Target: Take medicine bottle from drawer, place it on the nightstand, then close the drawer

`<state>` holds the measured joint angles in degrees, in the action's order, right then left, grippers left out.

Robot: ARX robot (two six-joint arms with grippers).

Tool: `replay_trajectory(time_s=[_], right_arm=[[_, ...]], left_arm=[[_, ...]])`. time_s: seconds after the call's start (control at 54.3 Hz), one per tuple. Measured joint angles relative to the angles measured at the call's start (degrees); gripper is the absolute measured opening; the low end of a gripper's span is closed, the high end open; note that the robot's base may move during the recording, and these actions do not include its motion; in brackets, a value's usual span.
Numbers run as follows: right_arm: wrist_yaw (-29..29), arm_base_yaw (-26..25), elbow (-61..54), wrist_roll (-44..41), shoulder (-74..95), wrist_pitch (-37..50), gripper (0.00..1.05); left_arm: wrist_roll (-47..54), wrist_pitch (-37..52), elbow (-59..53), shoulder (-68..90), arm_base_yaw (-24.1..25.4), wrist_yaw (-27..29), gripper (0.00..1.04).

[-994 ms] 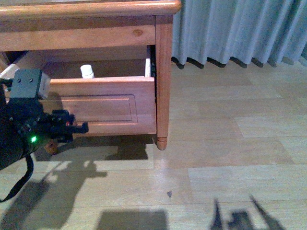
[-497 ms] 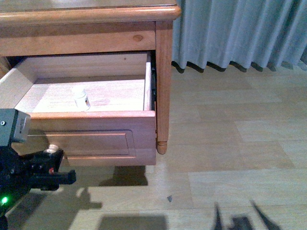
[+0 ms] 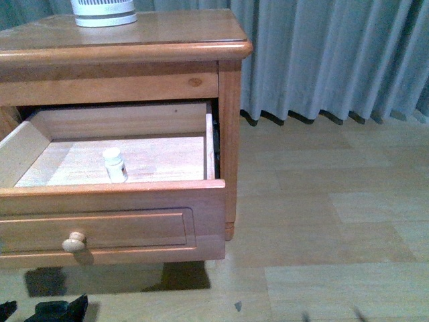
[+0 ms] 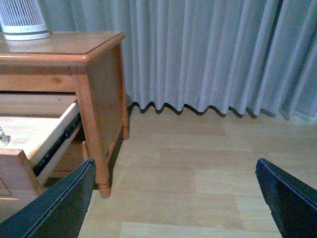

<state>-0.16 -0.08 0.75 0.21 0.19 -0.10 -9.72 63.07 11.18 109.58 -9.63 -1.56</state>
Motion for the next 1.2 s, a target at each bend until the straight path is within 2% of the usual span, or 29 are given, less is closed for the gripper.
replay_trajectory(time_s=[0.037,0.166,0.313,0.442,0.46,0.515,0.552,0.626,0.755,0.847,0.975,1.196], right_arm=[[0.00,0.00,0.00,0.00,0.00,0.00,0.98],[0.00,0.00,0.00,0.00,0.00,0.00,0.98],[0.00,0.00,0.00,0.00,0.00,0.00,0.98],[0.00,0.00,0.00,0.00,0.00,0.00,0.98],[0.00,0.00,0.00,0.00,0.00,0.00,0.98],[0.00,0.00,0.00,0.00,0.00,0.00,0.98],[0.02,0.00,0.00,-0.02,0.00,0.00,0.98],[0.02,0.00,0.00,0.00,0.00,0.00,0.98],[0.22,0.00,0.00,0.00,0.00,0.00,0.98],[0.37,0.02,0.00,0.00,0.00,0.00,0.98],[0.35,0.02,0.00,0.00,0.00,0.00,0.98],[0.15,0.00,0.00,0.00,-0.02,0.00,0.98]], left_arm=[[0.00,-2.54,-0.48,-3.45,0.52,-0.37,0.99],[0.87,-20.11,-0.81,-22.03,3.23,-4.74,0.98],[1.36,-43.67,3.08,-47.89,5.77,-12.44,0.98],[0.83,-60.22,8.17,-66.42,6.29,-18.95,0.98],[1.33,-60.74,8.26,-69.20,5.62,-17.27,0.97],[4.48,-54.64,5.57,-76.81,1.70,-4.15,0.86],[5.92,-51.34,3.85,-80.98,0.52,2.49,0.79],[7.39,-49.88,1.90,-84.61,0.85,9.27,0.67],[8.48,-49.96,-1.97,-86.79,2.29,7.91,0.45],[8.96,-50.36,-3.45,-88.87,7.37,1.92,0.28],[9.11,-50.77,-4.81,-91.27,9.20,1.36,0.05],[9.25,-52.19,-7.13,-94.68,9.42,1.55,0.03]])
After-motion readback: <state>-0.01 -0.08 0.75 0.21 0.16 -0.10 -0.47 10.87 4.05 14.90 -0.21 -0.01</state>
